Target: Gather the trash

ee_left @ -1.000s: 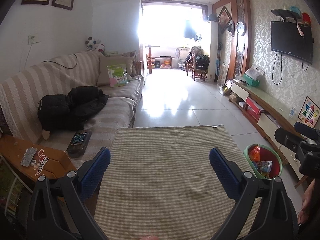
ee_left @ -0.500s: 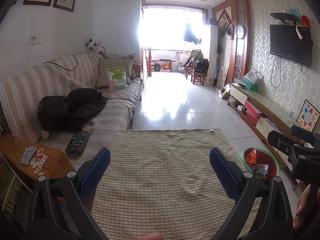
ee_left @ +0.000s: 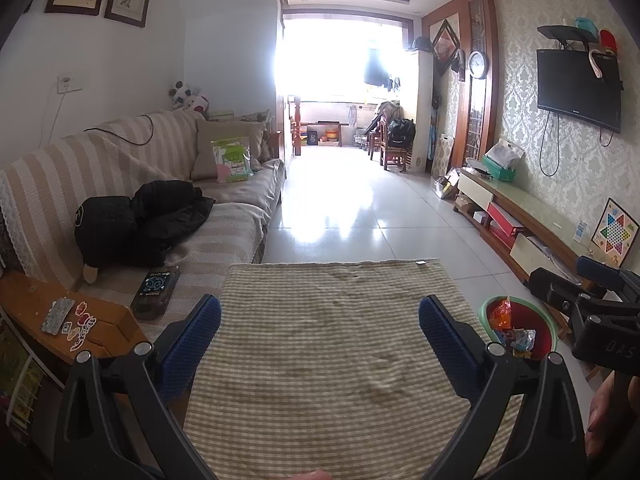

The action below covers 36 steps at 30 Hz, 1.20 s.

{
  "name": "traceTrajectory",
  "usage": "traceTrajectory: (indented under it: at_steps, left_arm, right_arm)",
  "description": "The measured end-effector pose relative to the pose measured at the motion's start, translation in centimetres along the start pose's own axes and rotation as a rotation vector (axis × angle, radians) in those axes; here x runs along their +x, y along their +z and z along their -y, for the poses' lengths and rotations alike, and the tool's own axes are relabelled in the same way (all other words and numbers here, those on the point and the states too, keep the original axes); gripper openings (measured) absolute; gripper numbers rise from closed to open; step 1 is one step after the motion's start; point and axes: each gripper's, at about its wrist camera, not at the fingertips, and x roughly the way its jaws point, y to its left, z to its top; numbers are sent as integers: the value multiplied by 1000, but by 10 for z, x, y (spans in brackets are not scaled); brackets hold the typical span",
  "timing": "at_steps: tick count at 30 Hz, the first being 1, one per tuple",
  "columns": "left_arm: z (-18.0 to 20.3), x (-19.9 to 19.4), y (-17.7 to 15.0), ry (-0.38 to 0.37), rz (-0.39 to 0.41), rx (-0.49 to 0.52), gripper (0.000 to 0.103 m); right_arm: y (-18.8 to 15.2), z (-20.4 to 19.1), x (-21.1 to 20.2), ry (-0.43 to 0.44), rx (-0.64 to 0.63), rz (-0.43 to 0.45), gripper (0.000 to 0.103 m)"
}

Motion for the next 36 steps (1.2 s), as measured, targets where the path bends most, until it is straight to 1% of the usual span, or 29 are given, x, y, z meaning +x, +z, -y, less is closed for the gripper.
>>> traceTrajectory:
  at_steps: [23, 25, 28, 30, 32, 36]
  left_arm:
    - [5, -2, -3, -3, -2, -4, 95]
    - [3, -5, -2, -15, 16, -18, 95]
    - [3, -10, -2, 5, 49, -20, 95]
    - [3, -10, -1, -3, 39, -19, 95]
    - [3, -6, -1, 5, 16, -26, 95]
    - [1, -3, -3, 17, 1, -26, 95]
  right_arm:
    - [0, 0, 1, -10, -1, 1, 98]
    - [0, 0, 1, -10, 0, 1, 98]
    - [-1, 0, 1, -9, 1, -1, 98]
    - [-1, 0, 1, -8, 1, -3, 98]
    - [-1, 0, 1, -8, 0, 0, 98]
    - [-2, 1, 1, -8, 1, -3, 98]
